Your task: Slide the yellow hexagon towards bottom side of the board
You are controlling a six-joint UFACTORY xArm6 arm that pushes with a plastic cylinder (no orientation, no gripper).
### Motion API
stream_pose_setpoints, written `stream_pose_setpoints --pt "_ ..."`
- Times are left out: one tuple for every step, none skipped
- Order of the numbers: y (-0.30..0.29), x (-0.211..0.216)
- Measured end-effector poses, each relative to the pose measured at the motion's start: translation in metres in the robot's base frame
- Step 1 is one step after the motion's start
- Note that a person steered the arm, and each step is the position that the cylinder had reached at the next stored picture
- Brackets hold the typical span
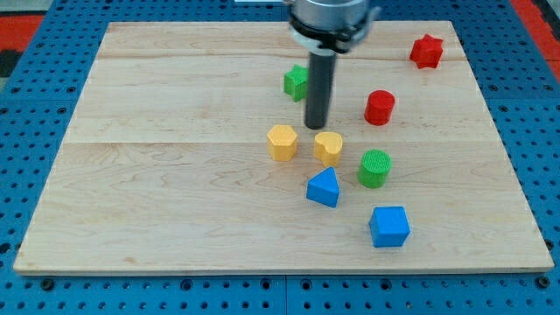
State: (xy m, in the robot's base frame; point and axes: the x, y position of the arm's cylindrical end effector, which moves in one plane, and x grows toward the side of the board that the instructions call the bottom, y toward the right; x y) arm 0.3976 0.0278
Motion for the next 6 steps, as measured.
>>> stream_pose_setpoints --pt "-0.009 -0.003" --pt "-0.009 0.01" --pt "-0.011 0.037" --pt "-0.013 0.048" --pt "-0.026 0.054" --pt "-0.084 0.044"
